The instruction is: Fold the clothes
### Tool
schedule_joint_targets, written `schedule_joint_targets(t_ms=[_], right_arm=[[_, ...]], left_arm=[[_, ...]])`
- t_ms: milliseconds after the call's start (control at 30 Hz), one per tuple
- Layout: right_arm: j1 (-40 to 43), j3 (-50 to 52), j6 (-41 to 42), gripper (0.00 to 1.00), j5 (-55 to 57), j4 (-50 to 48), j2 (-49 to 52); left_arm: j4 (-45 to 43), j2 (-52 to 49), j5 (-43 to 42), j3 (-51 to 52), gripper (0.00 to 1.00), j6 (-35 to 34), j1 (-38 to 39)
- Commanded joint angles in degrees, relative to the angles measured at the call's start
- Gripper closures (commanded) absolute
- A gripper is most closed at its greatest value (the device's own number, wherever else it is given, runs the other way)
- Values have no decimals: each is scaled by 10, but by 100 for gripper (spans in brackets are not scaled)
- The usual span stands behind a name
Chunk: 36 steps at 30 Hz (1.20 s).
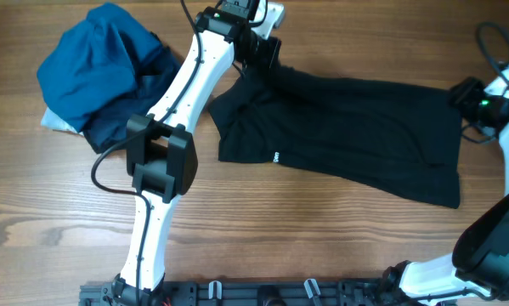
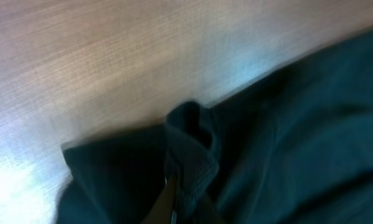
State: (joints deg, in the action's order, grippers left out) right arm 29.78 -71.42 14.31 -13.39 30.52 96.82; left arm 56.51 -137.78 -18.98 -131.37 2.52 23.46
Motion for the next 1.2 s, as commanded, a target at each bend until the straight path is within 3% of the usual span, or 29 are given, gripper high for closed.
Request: schedule_joint_targets(t_ms=[0,267,333,533,600,667,700,933,1167], right_arm=[[29,-6,8,34,9,-38,26],[32,-6,-6,34,9,-188,168],[28,-6,29,37,9,-231,219],[-26,-6,39,42,64,-227,248],[-40,-6,43,56,89,-219,249],[-43,-6,60,93,91,-214,248],[-40,-7,71,96,91,-209,245],[10,-10,82,96,-17,-202,164],[38,-10,42,96,-22,-116,86]], left_arm=[[61,10,-5,1,96,3,15],[102,10,6,1,96,3,32],[104,10,6,1,96,3,35],[104,10,7,1,96,3,35],[105,10,10,1,96,3,35],[104,10,11,1,96,3,35],[104,10,11,1,96,3,35],[111,13,57,1,96,3,37],[123,39,67,1,96,3,37]])
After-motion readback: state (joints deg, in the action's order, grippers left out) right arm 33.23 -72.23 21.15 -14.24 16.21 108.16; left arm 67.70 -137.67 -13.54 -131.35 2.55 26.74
